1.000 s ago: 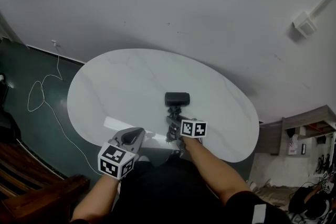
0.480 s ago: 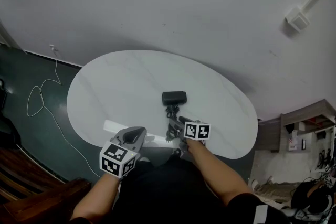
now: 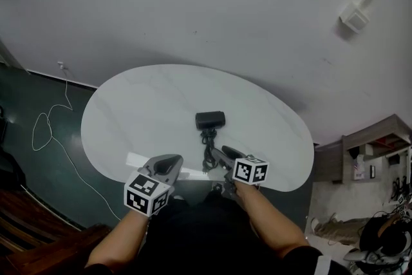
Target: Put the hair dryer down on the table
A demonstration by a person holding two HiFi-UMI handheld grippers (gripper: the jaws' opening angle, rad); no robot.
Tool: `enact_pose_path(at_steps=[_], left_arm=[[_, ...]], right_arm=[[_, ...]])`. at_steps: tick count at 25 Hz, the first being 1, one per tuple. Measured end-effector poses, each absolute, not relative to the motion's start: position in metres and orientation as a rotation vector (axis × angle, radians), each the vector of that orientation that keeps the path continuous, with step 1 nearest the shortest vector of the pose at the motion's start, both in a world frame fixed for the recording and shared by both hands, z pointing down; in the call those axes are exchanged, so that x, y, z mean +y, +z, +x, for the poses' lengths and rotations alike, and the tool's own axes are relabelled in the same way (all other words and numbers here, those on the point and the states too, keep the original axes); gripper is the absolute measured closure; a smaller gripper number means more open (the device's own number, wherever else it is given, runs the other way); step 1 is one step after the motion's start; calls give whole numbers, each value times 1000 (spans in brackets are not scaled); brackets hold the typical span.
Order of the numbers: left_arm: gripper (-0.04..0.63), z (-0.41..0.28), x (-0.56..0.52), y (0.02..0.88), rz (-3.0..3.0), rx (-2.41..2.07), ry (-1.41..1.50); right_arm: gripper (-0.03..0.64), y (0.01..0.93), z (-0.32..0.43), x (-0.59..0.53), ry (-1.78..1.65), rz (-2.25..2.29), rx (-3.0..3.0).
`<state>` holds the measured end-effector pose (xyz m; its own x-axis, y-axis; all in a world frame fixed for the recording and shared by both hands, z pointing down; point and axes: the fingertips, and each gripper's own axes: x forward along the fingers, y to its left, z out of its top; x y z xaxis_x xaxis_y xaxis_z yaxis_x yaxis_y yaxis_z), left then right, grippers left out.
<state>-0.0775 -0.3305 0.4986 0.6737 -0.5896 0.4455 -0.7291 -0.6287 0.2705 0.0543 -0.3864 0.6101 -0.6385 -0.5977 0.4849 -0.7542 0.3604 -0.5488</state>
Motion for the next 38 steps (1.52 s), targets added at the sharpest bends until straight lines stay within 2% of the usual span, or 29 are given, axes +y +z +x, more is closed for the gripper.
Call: enact_pose_path(at_steps=[3, 7, 11, 30, 38], left_arm=[[584, -73, -328, 497, 2472, -1006, 442], [584, -67, -327, 494, 2492, -984, 441], [584, -62, -325, 489, 2515, -966, 431], [584, -60, -320, 486, 2557, -924, 445], [584, -58, -321, 486, 2565, -910, 451]], right_arm=[[451, 585, 51, -375, 1118, 1214, -2484], [553, 556, 51, -364, 1120, 1227, -2561], [600, 532, 48, -351, 1067, 1220, -2628], [609, 493, 54, -328, 749, 1266, -2659], [609, 496, 56, -326, 752, 1277, -2652]])
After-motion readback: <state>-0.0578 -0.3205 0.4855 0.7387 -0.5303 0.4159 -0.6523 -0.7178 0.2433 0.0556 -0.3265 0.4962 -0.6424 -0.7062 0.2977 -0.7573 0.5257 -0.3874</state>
